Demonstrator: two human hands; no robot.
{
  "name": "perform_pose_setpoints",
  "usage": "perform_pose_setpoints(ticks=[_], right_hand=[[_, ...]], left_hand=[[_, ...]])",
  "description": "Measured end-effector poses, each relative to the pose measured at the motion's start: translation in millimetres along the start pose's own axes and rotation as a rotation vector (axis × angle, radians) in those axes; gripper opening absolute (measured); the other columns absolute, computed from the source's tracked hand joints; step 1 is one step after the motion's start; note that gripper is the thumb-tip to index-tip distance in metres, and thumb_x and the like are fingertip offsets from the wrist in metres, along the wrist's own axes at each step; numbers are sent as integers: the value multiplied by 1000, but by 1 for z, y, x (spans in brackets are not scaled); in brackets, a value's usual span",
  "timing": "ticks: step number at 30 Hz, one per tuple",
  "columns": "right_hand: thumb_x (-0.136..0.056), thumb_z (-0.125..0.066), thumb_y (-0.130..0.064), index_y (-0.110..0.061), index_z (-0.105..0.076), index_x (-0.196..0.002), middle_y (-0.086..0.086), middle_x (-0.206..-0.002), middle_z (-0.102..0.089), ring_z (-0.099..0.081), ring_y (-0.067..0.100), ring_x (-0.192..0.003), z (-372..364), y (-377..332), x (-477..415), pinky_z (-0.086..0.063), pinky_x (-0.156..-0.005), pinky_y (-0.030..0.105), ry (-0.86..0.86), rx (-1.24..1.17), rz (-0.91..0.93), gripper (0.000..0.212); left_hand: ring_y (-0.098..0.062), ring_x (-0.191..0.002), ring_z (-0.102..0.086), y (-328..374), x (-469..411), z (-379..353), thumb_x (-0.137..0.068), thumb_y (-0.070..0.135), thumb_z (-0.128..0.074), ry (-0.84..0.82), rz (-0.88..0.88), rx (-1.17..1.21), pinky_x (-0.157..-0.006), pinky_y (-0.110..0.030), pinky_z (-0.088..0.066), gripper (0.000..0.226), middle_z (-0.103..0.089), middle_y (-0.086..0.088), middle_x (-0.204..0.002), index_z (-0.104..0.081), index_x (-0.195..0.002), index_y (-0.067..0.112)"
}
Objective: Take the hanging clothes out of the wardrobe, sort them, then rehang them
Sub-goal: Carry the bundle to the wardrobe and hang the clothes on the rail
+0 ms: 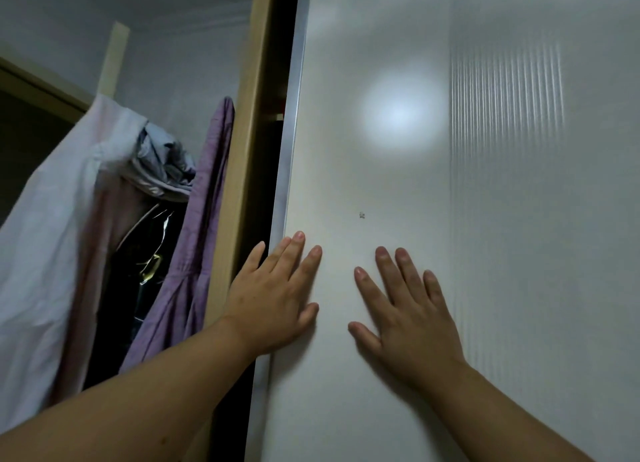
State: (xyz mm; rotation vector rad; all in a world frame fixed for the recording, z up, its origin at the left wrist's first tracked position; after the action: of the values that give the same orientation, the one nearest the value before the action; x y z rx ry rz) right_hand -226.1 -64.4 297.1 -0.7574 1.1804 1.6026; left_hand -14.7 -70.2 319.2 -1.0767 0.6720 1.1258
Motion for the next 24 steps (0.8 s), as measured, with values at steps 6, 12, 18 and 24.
perform_pose_setpoints(ticks=[6, 12, 18, 24], right_hand=[[-85, -35, -62, -26, -25, -147, 9, -157, -17, -9, 27, -145, -9, -23, -11, -9, -112, 45, 22, -16, 7, 72], [-82, -39, -62, -26, -30, -146, 9, -156, -22, -17, 27, -144, -13, -42, -19, -18, -111, 47, 62, 18, 0, 73], [-81, -35, -61, -26, -34, -144, 10, -155, -25, -18, 29, -143, -15, -46, -23, -21, -108, 48, 51, 40, -9, 72], [-82, -37, -61, -30, -31, -144, 7, -156, -23, -8, 25, -145, 1, -46, -26, -14, -109, 45, -13, -21, -4, 70]], left_hand=[[-30, -128, -49, -17, 4, -5, -73, 44, -37, -22, 30, 2, -109, -48, -28, 75, -46, -20, -142, -41, -141, 13], [-31, -131, -45, -27, 9, -10, -78, 55, -33, -37, 65, 9, -111, -45, -20, 78, -43, -22, -143, -40, -142, 10], [-31, -135, -40, -31, 11, -17, -78, 70, -32, -52, 62, 32, -108, -45, -28, 89, -37, -20, -148, -34, -145, 10], [-21, -147, -8, -35, 12, -7, -81, 69, -23, -114, 104, 207, -116, -43, -10, 87, -4, -8, -160, -5, -152, 23]])
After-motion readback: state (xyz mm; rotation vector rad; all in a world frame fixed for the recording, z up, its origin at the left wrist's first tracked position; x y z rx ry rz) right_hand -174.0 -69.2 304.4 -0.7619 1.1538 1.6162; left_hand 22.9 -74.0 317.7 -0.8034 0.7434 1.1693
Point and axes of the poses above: each hand's wrist, its own x-axis away from the middle knuckle, its own z-axis out of the back of the hand, y = z × x, the point moved 1 cm from there along -x, towards the middle knuckle
